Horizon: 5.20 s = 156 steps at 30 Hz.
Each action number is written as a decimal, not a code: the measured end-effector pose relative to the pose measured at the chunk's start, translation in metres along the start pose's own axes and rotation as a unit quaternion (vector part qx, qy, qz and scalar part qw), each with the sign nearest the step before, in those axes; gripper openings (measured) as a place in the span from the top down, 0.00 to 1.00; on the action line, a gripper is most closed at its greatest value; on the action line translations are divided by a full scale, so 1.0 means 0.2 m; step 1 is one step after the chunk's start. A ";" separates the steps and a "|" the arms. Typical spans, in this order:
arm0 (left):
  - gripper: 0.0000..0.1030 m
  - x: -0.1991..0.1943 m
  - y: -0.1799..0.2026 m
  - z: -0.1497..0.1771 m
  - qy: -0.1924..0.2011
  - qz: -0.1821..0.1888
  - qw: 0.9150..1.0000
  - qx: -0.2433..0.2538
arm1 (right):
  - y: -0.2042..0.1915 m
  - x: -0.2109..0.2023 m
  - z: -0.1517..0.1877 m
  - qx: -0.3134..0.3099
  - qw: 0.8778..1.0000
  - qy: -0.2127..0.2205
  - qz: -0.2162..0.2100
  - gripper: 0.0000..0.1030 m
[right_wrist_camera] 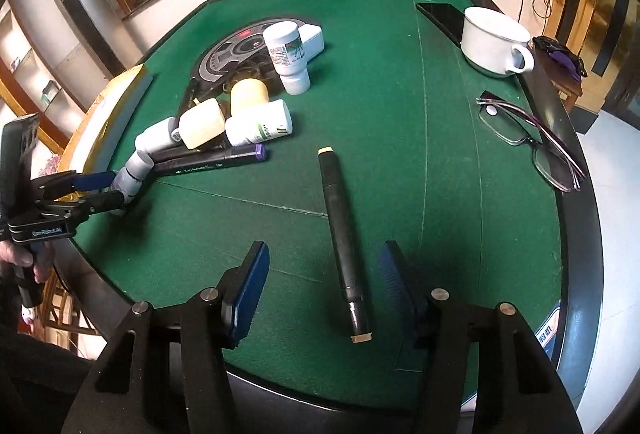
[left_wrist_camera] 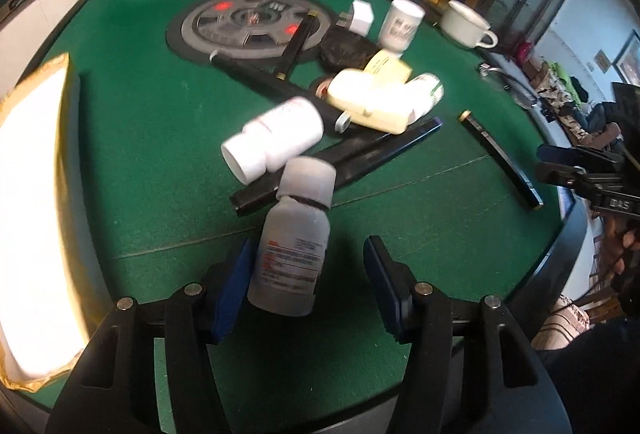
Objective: Organize rigid objects
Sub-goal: 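Grasp the grey-capped white bottle with the left gripper while the right grasps a black marker, then carry the bottle and the marker in both grippers over the white tray, then lower the bottle and marker into the tray and open both grippers, then grasp the red-labelled white bottle with the left gripper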
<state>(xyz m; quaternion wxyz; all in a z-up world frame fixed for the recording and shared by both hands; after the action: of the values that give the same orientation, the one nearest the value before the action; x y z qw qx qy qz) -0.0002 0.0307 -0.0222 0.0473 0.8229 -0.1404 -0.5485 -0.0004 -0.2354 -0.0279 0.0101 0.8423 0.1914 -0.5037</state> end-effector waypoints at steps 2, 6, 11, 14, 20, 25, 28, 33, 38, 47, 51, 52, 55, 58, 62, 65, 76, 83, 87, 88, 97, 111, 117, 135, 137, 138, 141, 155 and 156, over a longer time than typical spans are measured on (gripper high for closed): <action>0.69 0.02 0.00 0.02 -0.010 -0.010 1.000 -0.007 | -0.01 0.01 -0.01 -0.005 1.000 -0.004 0.001 0.49; 0.69 0.01 -0.01 0.05 -0.003 -0.010 1.000 -0.028 | -0.03 0.05 -0.02 -0.014 1.000 -0.023 -0.004 0.64; 0.68 0.00 0.00 0.06 0.001 -0.023 0.999 -0.030 | -0.02 0.12 -0.05 -0.012 0.999 -0.046 0.005 0.73; 0.69 0.03 0.01 0.06 -0.006 -0.032 0.999 -0.018 | 0.00 0.16 -0.06 -0.012 0.998 -0.057 0.016 0.73; 0.69 0.02 0.02 0.08 0.012 -0.054 0.998 -0.003 | 0.04 0.25 -0.03 -0.006 0.996 -0.086 0.026 0.76; 0.69 0.03 0.02 0.07 0.020 -0.049 0.999 -0.012 | 0.03 0.24 -0.01 -0.008 0.997 -0.077 0.027 0.87; 0.69 -0.01 0.02 0.08 0.028 -0.011 0.999 -0.044 | 0.00 0.20 -0.01 -0.004 0.998 -0.061 0.022 0.87; 0.69 -0.12 0.07 0.05 0.059 -0.005 0.998 -0.038 | -0.03 0.11 -0.01 0.020 0.999 -0.040 -0.007 0.87; 0.69 -0.22 0.04 -0.02 0.094 -0.016 0.994 -0.047 | -0.11 0.05 -0.06 0.029 0.998 -0.016 -0.048 0.87; 0.69 -0.41 -0.12 -0.05 0.140 -0.030 0.986 -0.082 | -0.36 0.03 -0.22 -0.007 0.996 0.004 -0.091 0.87; 0.69 -0.47 -0.22 -0.04 0.152 -0.033 0.982 -0.105 | -0.52 0.05 -0.30 -0.035 0.993 0.002 -0.109 0.87; 0.69 -0.49 -0.26 -0.03 0.155 -0.035 0.981 -0.112 | -0.55 0.05 -0.31 -0.041 0.993 0.002 -0.112 0.87; 0.69 -0.53 -0.35 -0.01 0.164 -0.040 0.977 -0.129 | -0.69 0.07 -0.36 -0.063 0.990 -0.002 -0.129 0.87; 0.69 -0.57 -0.45 0.01 0.171 -0.044 0.973 -0.146 | -0.85 0.11 -0.42 -0.082 0.986 -0.009 -0.147 0.87; 0.69 -0.62 -0.59 0.03 0.181 -0.049 0.968 -0.168 | -1.07 0.17 -0.50 -0.114 0.979 -0.017 -0.166 0.87; 0.69 -0.65 -0.69 0.03 0.186 -0.052 0.965 -0.177 | -1.25 0.22 -0.55 -0.136 0.974 -0.022 -0.182 0.87; 0.69 -0.66 -0.93 -0.07 0.186 -0.053 0.965 -0.174 | -1.66 0.41 -0.74 -0.137 0.966 -0.042 -0.217 0.87; 0.69 -0.54 -1.07 -0.21 0.162 -0.025 0.968 -0.191 | -1.72 0.54 -0.89 -0.098 0.973 -0.046 -0.204 0.87; 0.69 -0.41 -1.18 -0.28 0.135 -0.011 0.965 -0.226 | -1.73 0.66 -0.96 -0.075 0.978 -0.059 -0.186 0.87; 0.69 -0.39 -1.20 -0.29 0.131 -0.008 0.964 -0.233 | -1.72 0.68 -0.98 -0.071 0.979 -0.059 -0.179 0.87; 0.69 -0.17 -1.30 -0.40 0.082 -0.002 0.968 -0.236 | -1.71 0.88 -1.09 -0.026 0.987 -0.078 -0.139 0.87; 0.69 -0.07 -1.30 -0.45 0.074 0.024 0.974 -0.211 | -1.65 0.99 -1.13 0.004 0.990 -0.099 -0.097 0.87; 0.67 -0.07 -1.30 -0.47 0.076 0.035 0.971 -0.224 | -1.64 0.96 -1.16 -0.021 0.992 -0.088 -0.088 0.86; 0.67 -0.29 -1.07 -0.40 0.109 0.038 0.974 -0.195 | -1.42 0.56 -0.98 0.014 0.989 -0.029 -0.142 0.86; 0.67 -0.31 -0.98 -0.40 0.109 0.043 0.977 -0.179 | -1.35 0.52 -0.92 0.019 0.990 -0.028 -0.138 0.86; 0.67 -0.32 -0.92 -0.40 0.109 0.047 0.979 -0.167 | -1.33 0.51 -0.89 0.031 0.989 -0.029 -0.139 0.86; 0.67 -0.32 -0.77 -0.40 0.103 0.059 0.983 -0.143 | -1.20 0.45 -0.81 0.057 0.988 -0.030 -0.144 0.86; 0.67 -0.03 -0.14 -0.44 0.034 0.066 0.997 -0.024 | -0.51 0.18 -0.41 0.180 0.976 -0.008 -0.120 0.86; 0.67 0.01 -0.13 -0.45 0.027 0.055 0.998 -0.022 | -0.46 0.17 -0.38 0.188 0.975 -0.005 -0.118 0.86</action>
<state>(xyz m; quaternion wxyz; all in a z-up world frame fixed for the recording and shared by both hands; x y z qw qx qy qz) 0.0877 0.0475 0.0048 0.0994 0.8274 -0.1718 -0.5253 0.0469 -0.1235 -0.0025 -0.2069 0.7978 0.1917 -0.5328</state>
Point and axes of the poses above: each gripper's, at about its wrist camera, not at the fingertips, and x roughly the way its jaws point, y to its right, z to its underside, the point moved 6 cm from there along x, roughly the way its jaws point, and after that the axes turned 9 degrees about -x, right-handed, at the moved point
